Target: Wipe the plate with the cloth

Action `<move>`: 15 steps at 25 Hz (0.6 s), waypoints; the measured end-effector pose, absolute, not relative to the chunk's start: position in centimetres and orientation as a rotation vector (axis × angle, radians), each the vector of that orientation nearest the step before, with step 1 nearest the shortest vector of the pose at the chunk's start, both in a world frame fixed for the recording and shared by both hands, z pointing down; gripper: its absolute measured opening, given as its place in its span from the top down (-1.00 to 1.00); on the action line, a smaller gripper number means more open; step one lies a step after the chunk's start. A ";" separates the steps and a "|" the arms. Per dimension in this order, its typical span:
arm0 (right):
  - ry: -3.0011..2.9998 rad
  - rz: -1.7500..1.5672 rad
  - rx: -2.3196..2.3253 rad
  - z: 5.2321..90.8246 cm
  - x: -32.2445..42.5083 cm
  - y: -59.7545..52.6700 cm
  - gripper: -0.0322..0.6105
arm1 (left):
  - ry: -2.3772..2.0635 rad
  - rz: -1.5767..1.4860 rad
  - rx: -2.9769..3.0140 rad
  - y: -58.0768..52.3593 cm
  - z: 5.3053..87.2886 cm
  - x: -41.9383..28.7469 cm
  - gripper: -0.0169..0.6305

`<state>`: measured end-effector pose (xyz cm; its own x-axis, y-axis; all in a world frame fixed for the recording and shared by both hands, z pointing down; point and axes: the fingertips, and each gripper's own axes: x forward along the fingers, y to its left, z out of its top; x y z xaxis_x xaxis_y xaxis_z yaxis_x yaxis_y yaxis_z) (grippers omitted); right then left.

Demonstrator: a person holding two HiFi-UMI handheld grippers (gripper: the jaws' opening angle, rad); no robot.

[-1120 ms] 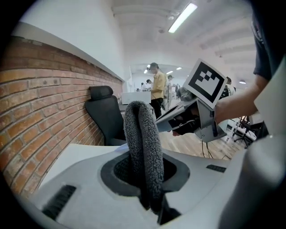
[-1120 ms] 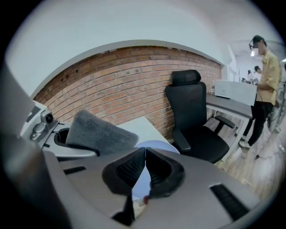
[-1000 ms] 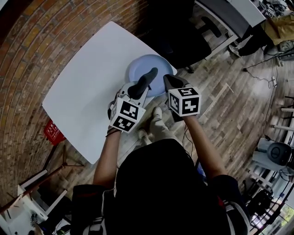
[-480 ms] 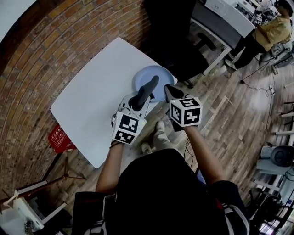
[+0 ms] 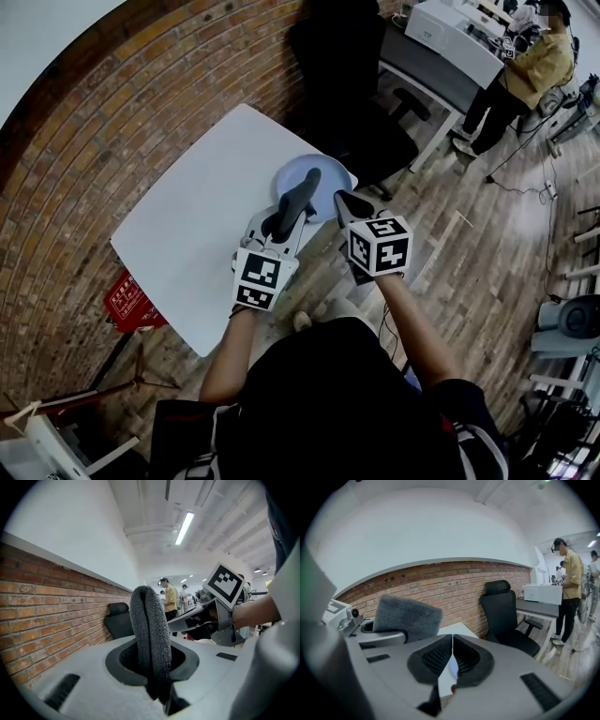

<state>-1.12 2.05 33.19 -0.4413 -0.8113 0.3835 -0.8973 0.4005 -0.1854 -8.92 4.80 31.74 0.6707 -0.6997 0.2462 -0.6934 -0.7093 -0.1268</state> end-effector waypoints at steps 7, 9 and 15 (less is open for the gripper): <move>-2.477 0.493 1.487 31.4 -0.4 2.8 0.80 | 1.220 -0.358 -2.844 5.3 29.4 -7.8 0.76; -2.493 0.486 1.469 31.1 -0.1 3.4 0.80 | 1.238 -0.343 -2.837 5.9 28.8 -7.3 0.76; -2.543 0.451 1.442 29.3 1.7 6.0 0.80 | 1.308 -0.262 -2.828 8.0 27.1 -5.8 0.76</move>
<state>1.74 5.96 29.27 -0.5118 -0.8034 0.3043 -0.8591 0.4824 -0.1711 -5.77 7.97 27.11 0.6357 -0.7581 0.1452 -0.7556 -0.6496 -0.0837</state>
